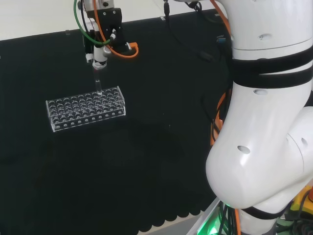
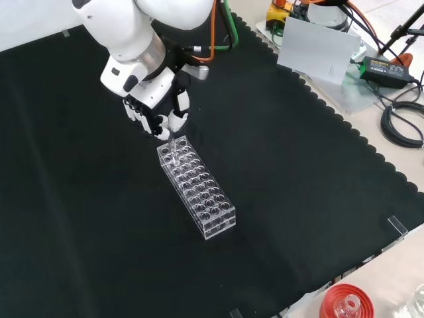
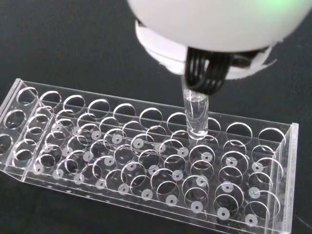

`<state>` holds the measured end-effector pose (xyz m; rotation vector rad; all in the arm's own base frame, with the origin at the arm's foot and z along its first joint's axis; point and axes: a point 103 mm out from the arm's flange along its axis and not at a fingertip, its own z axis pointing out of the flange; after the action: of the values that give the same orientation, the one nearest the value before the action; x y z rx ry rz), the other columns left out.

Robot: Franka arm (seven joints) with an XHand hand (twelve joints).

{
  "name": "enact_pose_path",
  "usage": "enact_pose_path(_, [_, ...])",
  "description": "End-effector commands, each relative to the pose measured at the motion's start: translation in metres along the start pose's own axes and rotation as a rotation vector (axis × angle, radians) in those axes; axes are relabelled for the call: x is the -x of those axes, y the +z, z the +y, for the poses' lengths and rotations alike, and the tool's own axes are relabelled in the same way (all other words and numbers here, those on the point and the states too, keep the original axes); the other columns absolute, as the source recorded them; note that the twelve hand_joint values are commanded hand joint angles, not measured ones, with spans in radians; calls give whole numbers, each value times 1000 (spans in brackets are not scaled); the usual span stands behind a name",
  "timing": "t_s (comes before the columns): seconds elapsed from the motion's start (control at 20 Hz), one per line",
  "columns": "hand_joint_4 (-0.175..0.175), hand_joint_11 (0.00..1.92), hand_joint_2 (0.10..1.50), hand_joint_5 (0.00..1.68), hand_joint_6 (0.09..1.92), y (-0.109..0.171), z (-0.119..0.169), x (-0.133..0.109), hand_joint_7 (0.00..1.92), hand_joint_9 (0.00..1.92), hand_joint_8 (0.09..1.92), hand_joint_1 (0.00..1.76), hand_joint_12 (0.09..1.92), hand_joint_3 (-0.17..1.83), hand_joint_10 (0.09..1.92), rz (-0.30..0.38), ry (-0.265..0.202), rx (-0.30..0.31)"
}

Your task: Put the test tube back in the rack.

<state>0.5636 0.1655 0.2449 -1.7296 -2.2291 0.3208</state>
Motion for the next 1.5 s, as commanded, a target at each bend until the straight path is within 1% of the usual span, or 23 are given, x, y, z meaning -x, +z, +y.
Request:
enact_pose_path(0.05, [-175, 1143, 464, 1394, 499, 0, 0, 3, 1546, 1400, 515, 1449, 1032, 868, 370, 6, -2, 0])
enact_pose_path(0.4, [-175, 1141, 465, 1394, 498, 0, 4, 11, 1546, 1401, 514, 1449, 1033, 868, 369, -2, 6, 4])
enact_pose_path(1.05, [-175, 1139, 464, 1395, 497, 11, 5, 5, 1548, 1402, 512, 1449, 1035, 867, 367, 18, -2, -8])
enact_pose_path(1.5, [-175, 1137, 465, 1395, 496, 23, 10, -1, 1548, 1402, 510, 1449, 1036, 867, 367, 27, -12, -29])
